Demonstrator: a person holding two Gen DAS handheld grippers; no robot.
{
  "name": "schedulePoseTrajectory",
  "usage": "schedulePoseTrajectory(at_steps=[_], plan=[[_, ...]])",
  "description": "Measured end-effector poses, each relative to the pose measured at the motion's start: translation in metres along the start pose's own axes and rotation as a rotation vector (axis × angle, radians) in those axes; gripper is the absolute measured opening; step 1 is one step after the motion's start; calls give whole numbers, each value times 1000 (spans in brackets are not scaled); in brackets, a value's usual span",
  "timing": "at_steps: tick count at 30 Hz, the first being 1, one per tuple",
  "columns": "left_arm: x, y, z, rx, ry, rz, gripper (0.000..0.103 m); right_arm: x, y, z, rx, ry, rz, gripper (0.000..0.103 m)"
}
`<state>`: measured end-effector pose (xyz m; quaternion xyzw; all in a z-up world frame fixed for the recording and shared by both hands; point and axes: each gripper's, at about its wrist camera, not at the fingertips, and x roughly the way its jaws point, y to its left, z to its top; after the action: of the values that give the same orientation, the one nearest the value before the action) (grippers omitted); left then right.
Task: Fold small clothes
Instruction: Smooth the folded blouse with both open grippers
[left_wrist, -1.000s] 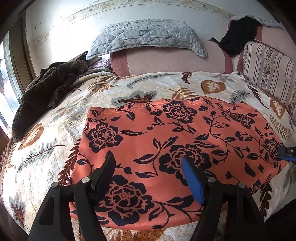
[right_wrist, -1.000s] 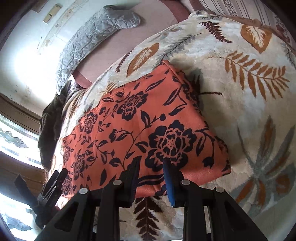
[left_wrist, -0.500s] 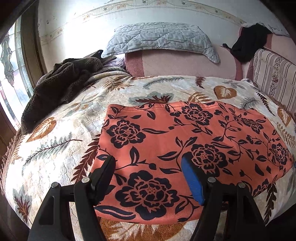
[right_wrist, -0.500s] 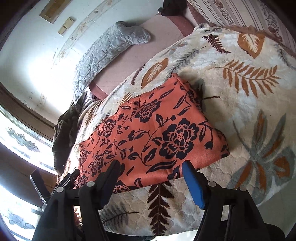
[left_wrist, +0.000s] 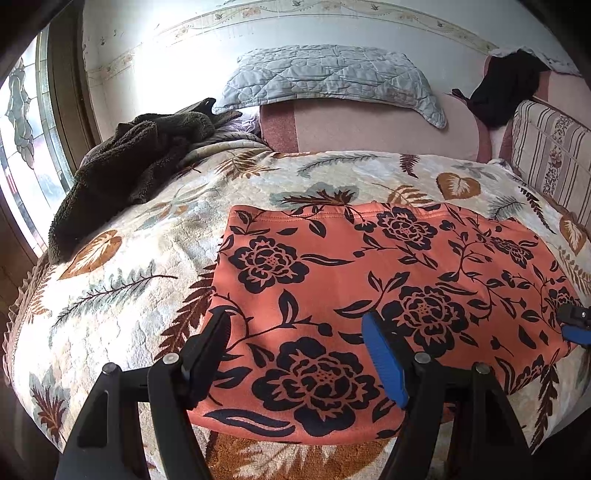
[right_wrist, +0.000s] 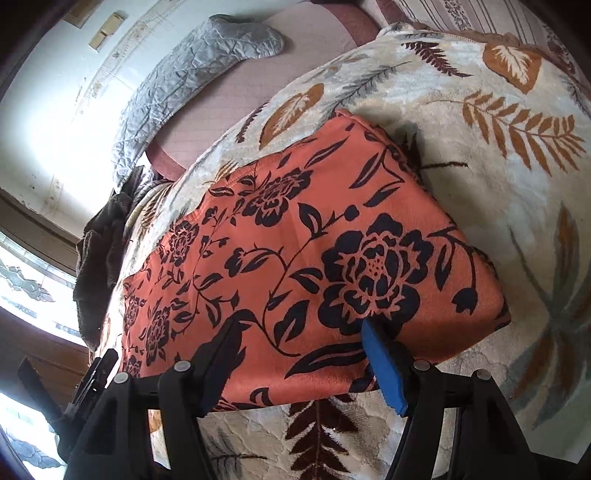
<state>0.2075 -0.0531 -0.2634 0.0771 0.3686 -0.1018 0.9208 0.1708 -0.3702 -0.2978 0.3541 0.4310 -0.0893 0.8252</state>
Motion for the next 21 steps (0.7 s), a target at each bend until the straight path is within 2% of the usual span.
schedulePoseTrajectory(at_steps=[7,9,12,14,17,21], plan=[[1,1,0,0,6,6,74,-27,8,4,-34,-63,22,70],[3,1,-1,5,13,14,74,-33,7,9,-39,-82,16,55],[10,3,-1,2,38,33,74,-25,-2,14,-34,-51,-23,48],[20,8,-1,-15,80,46,74,-11,-14,14,-7,-1,-72,47],[51,10,-10,-2,222,71,74,-7,-22,14,19,15,-53,42],[41,6,-8,18,171,59,75,-24,-22,14,43,-21,13,42]])
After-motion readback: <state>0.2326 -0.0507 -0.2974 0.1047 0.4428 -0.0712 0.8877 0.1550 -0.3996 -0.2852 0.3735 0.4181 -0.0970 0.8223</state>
